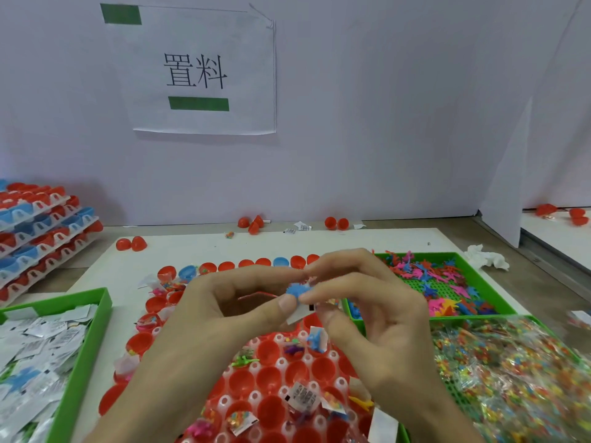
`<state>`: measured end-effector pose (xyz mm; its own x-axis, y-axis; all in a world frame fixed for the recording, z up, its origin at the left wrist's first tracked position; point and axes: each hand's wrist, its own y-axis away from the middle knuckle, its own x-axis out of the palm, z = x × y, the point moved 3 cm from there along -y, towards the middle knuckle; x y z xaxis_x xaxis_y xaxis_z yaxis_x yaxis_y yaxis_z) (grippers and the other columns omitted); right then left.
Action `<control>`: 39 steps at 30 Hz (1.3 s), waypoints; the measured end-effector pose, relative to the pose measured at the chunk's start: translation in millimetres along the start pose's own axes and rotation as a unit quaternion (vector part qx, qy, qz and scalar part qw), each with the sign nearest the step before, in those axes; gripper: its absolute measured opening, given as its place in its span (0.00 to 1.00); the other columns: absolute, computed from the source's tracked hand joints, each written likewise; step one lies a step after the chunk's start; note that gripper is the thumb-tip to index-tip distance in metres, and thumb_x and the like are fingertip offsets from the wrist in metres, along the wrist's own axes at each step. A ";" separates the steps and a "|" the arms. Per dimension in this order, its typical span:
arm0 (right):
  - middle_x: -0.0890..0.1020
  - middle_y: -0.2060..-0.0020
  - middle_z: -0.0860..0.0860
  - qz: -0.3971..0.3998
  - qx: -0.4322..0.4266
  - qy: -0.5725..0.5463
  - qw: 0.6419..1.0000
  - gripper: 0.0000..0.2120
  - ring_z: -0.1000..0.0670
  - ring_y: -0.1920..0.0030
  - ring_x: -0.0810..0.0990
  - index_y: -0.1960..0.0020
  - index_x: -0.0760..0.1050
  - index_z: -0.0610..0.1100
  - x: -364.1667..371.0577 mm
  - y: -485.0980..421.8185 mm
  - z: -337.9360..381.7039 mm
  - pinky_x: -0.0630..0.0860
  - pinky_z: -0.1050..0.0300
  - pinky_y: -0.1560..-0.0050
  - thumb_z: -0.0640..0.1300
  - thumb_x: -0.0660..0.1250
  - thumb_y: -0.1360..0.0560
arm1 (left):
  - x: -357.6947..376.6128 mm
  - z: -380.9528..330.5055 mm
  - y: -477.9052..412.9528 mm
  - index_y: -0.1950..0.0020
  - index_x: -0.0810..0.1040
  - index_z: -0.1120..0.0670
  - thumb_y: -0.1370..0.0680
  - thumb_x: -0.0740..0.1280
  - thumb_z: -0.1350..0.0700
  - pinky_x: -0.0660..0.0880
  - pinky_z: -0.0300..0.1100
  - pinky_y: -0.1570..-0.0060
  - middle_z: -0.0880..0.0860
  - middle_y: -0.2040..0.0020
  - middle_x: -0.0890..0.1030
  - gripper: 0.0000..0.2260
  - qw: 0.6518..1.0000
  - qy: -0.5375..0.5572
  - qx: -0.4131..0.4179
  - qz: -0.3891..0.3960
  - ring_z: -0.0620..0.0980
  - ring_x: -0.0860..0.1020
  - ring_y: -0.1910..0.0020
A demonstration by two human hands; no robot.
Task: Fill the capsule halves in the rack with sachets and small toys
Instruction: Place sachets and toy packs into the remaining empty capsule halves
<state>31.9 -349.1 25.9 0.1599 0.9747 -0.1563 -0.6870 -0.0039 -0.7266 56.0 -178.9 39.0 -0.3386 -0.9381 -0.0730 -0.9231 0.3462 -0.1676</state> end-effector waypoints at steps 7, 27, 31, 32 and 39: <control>0.86 0.60 0.50 -0.032 0.123 -0.076 0.989 0.06 0.51 0.58 0.85 0.54 0.84 0.51 1.7 -3.2 -5.4 0.79 0.64 0.57 0.44 0.77 0.29 | 4.9 -3.3 2.3 0.51 0.86 0.40 0.35 0.77 0.50 0.79 0.33 0.57 0.48 0.55 0.87 0.14 0.994 -0.087 0.056 -0.028 0.47 0.85 0.57; 0.86 0.55 0.52 -0.015 0.207 -0.133 0.969 0.10 0.52 0.52 0.85 0.51 0.84 0.55 4.2 -2.5 -10.0 0.81 0.60 0.52 0.55 0.75 0.32 | 10.7 -13.0 6.0 0.53 0.87 0.46 0.33 0.76 0.56 0.80 0.34 0.58 0.50 0.60 0.86 0.11 0.989 -0.076 0.115 -0.050 0.49 0.85 0.59; 0.87 0.56 0.51 0.002 0.208 -0.167 0.964 0.06 0.52 0.53 0.86 0.54 0.86 0.51 5.0 -3.5 -9.1 0.80 0.64 0.53 0.48 0.74 0.31 | 6.4 -13.8 5.7 0.53 0.86 0.44 0.35 0.77 0.56 0.81 0.37 0.55 0.54 0.58 0.86 0.13 0.989 -0.081 0.113 -0.047 0.52 0.85 0.58; 0.87 0.57 0.50 -0.005 0.200 -0.169 0.965 0.06 0.52 0.54 0.86 0.54 0.86 0.49 4.3 -3.9 -8.5 0.80 0.64 0.54 0.46 0.75 0.31 | 5.2 -13.6 5.2 0.52 0.86 0.43 0.36 0.78 0.55 0.81 0.38 0.55 0.53 0.58 0.85 0.14 0.990 -0.083 0.107 -0.040 0.52 0.85 0.58; 0.87 0.59 0.48 -0.028 0.158 -0.139 0.977 0.05 0.49 0.56 0.87 0.55 0.85 0.45 6.4 -0.3 -4.4 0.81 0.63 0.55 0.43 0.75 0.31 | 1.0 -12.7 3.1 0.57 0.86 0.45 0.36 0.78 0.52 0.79 0.32 0.57 0.47 0.59 0.86 0.09 0.990 -0.110 0.075 -0.042 0.46 0.85 0.60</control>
<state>36.2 -343.8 22.2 0.0348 0.9947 0.0966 -0.8743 0.0771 -0.4793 50.5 -178.9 50.9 -0.1982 -0.9443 -0.2626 -0.9029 0.2801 -0.3260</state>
